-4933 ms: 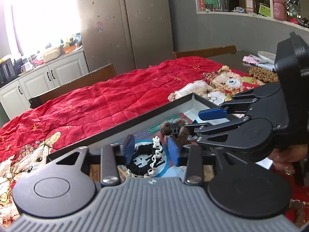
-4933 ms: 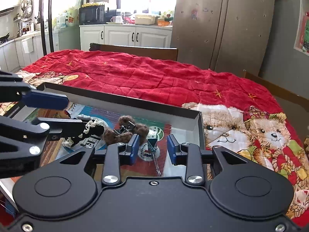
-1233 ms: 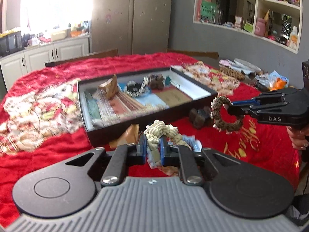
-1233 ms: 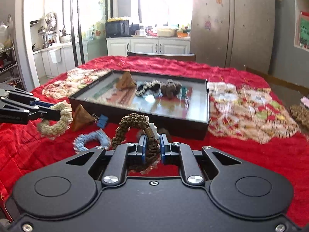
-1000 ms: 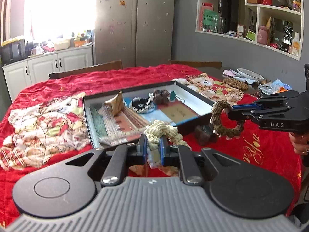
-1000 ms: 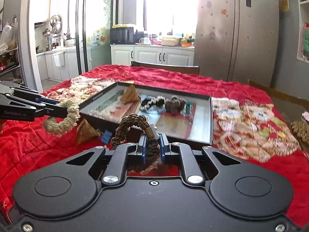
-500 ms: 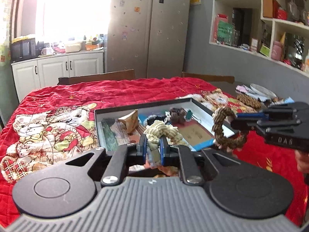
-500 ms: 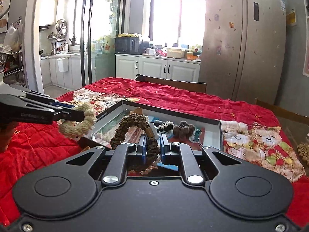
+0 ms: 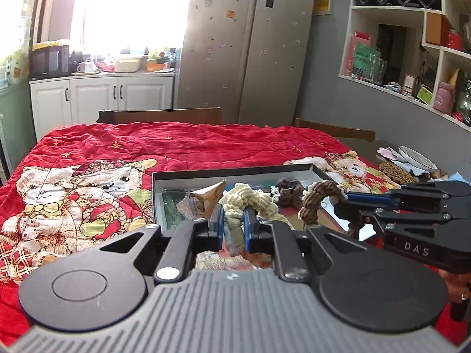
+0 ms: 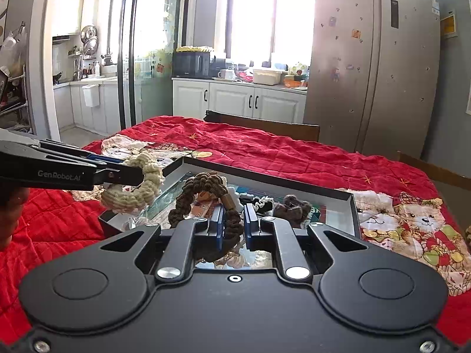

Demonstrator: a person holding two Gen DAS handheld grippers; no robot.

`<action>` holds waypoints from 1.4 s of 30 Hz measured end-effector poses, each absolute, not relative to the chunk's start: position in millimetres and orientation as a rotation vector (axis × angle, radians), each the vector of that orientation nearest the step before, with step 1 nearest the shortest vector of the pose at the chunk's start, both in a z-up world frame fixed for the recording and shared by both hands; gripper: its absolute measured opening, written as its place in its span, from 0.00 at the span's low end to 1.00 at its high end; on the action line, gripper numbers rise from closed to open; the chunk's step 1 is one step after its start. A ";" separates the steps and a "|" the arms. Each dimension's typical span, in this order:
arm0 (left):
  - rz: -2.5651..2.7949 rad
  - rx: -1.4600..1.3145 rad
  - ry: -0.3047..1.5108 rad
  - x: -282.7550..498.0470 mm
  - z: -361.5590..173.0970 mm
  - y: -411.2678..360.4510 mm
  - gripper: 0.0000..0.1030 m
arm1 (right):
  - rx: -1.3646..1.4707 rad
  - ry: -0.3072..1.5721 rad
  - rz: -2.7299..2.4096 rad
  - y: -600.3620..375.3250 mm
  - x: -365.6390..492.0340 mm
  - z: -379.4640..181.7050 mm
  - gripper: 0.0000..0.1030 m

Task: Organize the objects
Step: 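Carry both rope rings over the black box, then lower both rope rings into the box and open both grippers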

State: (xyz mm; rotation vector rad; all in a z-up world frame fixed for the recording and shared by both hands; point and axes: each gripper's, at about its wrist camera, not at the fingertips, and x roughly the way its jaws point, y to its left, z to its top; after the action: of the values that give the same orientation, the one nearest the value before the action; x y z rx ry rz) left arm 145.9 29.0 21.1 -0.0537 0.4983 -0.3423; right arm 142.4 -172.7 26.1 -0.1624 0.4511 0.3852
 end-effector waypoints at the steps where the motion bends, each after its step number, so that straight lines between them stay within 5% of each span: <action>1: -0.339 -0.056 0.498 147.6 21.0 28.9 0.16 | -0.161 0.453 0.384 -171.9 144.8 25.5 0.13; 42: -0.216 -0.040 0.576 214.1 -20.9 21.0 0.16 | -0.187 0.629 0.327 -134.8 238.3 -30.5 0.13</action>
State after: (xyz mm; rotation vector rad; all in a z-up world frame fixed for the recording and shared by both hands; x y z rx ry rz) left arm 214.1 21.0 -20.9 -0.0404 0.5760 -0.2157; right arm 238.3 -134.8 -30.5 -0.1872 0.6289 0.3269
